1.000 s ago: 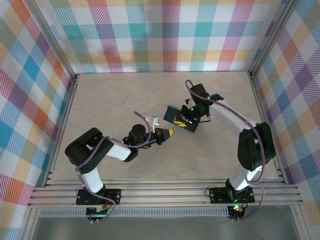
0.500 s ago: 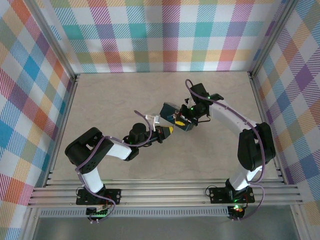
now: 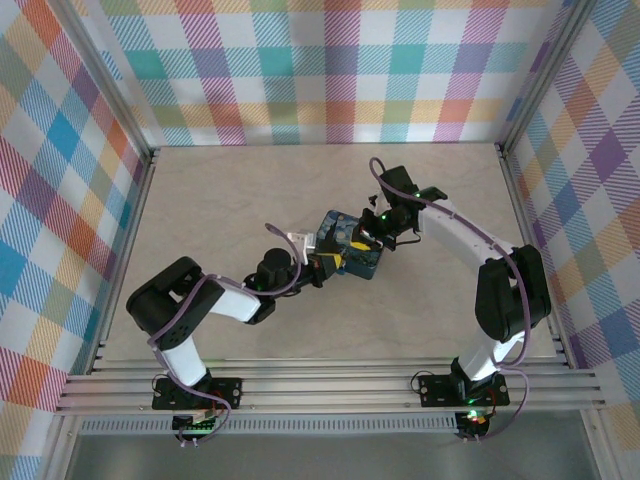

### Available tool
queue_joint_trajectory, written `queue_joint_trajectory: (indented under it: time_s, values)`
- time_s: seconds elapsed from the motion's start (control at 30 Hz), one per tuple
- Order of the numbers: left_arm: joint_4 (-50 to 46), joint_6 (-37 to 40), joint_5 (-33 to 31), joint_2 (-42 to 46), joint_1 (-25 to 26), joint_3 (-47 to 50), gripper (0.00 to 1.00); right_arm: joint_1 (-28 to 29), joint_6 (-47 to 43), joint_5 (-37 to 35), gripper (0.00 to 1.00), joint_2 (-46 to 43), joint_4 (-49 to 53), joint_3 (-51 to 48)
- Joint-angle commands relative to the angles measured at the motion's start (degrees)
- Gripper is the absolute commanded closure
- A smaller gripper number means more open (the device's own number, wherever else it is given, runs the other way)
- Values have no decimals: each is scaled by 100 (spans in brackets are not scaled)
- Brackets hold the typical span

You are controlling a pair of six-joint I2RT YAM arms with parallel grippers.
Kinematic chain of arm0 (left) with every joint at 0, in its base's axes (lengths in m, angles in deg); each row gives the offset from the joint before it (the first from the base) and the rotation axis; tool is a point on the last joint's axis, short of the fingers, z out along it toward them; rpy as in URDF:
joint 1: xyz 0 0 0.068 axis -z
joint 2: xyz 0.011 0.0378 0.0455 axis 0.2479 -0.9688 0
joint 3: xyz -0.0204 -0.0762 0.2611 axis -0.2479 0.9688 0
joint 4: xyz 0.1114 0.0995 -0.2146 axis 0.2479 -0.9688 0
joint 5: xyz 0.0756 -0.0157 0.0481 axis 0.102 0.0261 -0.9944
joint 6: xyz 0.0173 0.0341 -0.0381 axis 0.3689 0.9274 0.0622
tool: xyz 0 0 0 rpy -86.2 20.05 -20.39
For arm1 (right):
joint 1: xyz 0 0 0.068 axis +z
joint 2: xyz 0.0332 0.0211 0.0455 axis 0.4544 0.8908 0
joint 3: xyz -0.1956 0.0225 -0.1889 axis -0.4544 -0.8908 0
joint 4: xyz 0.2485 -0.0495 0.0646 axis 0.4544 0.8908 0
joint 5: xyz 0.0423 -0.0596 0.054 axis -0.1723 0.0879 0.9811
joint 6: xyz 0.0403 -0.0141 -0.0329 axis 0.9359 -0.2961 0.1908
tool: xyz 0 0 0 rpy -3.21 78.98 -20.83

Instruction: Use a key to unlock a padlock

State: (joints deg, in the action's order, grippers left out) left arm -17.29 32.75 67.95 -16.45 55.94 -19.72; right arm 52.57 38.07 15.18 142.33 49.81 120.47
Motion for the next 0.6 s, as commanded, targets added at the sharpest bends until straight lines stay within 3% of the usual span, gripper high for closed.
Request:
queue_joint_trajectory:
  time_s: [0.0, 0.1, 0.27, 0.57]
  values:
    - [-665, 230, -277, 510, 26, 227, 100, 161, -398, -628, 98, -329, 59, -96]
    - [-1329, 311, -483, 908, 6, 421, 100, 630, -562, -1421, 85, -474, 36, -340]
    - [-2118, 371, -787, 1558, -52, 768, 100, 1359, -477, -2133, 77, -306, -520, -847]
    - [-2990, 557, -973, 2428, -63, 970, 100, 1315, -869, -2711, 77, 8, -1130, -1142]
